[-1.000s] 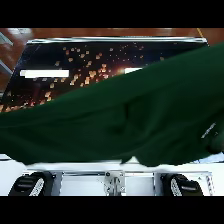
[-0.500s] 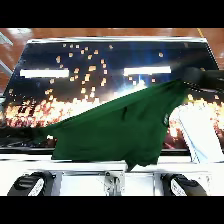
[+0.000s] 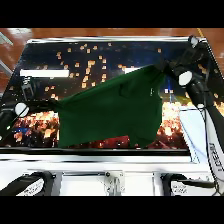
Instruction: Fold the shirts.
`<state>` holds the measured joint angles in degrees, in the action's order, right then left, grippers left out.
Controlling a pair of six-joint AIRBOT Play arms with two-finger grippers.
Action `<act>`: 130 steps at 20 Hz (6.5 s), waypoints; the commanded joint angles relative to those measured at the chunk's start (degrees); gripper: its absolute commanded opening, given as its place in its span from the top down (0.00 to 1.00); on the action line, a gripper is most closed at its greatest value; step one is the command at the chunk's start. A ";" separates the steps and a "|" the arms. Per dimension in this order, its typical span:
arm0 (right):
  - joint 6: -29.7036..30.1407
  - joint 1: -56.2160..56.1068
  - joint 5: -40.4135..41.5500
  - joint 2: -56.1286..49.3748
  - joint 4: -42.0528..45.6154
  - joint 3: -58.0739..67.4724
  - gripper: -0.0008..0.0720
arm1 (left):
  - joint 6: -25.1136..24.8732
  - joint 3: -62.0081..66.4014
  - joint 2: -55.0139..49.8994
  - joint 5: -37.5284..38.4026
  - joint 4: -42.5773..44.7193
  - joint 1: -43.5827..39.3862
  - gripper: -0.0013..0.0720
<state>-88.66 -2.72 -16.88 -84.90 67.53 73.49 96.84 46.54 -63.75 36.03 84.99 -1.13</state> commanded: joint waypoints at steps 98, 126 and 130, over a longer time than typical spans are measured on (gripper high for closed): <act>3.41 -2.16 -3.50 -15.45 3.04 12.46 0.91 | -20.55 28.68 -23.80 6.73 -20.96 12.83 0.91; -5.88 3.21 -50.45 -15.06 10.10 7.02 0.91 | -11.65 30.77 -32.83 39.60 -11.67 13.03 0.91; -6.67 2.84 -48.04 -15.04 9.07 7.02 0.75 | -13.20 30.75 -33.92 37.92 -17.79 12.35 0.89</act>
<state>-94.56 0.34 -66.32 -99.94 76.51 80.53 84.90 77.25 -97.01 74.87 71.40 11.42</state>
